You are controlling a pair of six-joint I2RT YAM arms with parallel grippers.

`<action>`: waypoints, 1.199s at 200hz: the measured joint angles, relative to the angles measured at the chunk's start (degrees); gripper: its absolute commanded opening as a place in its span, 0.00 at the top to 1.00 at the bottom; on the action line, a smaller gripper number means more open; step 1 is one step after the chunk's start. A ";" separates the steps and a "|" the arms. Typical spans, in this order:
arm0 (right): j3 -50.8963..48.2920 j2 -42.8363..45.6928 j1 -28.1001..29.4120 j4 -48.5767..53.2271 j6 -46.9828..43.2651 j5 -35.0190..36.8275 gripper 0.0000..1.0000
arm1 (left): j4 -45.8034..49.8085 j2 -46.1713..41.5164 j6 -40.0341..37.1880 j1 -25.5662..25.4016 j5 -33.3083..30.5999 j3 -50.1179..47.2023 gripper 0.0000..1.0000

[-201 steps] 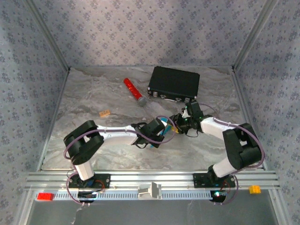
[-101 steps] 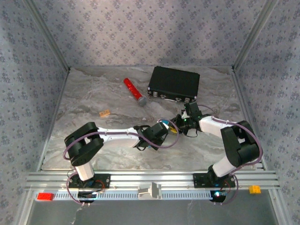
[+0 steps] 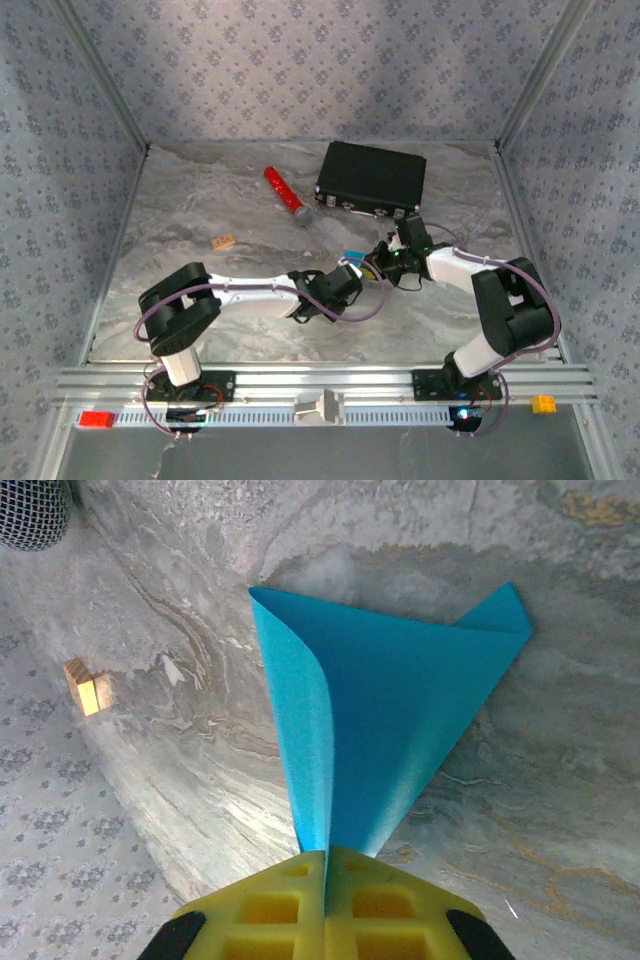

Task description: Fold a paper plane with a square sheet of paper (pick it up from the middle)

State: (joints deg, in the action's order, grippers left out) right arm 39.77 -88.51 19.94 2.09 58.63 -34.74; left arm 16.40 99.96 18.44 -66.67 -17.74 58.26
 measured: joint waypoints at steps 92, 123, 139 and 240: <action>-1.29 0.02 -0.59 -4.35 2.75 -1.73 1.00 | 0.26 1.36 -0.46 -1.33 -1.20 0.22 0.68; -1.31 0.02 -0.59 -5.09 3.21 -2.10 1.00 | 0.28 1.84 -0.46 -1.38 -1.55 0.33 0.73; -1.33 0.02 -0.59 -5.31 3.43 -2.12 1.00 | 0.31 1.84 -0.39 -1.40 -1.95 0.33 0.75; -1.38 0.02 -0.85 -5.38 3.54 -2.14 1.00 | 0.35 1.84 -0.37 -1.79 -4.85 0.33 0.75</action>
State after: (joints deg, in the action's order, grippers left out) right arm 38.39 -88.49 19.09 -3.29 62.17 -36.88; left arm 16.75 101.80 18.06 -68.47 -22.59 58.59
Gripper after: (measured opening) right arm 0.052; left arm 0.263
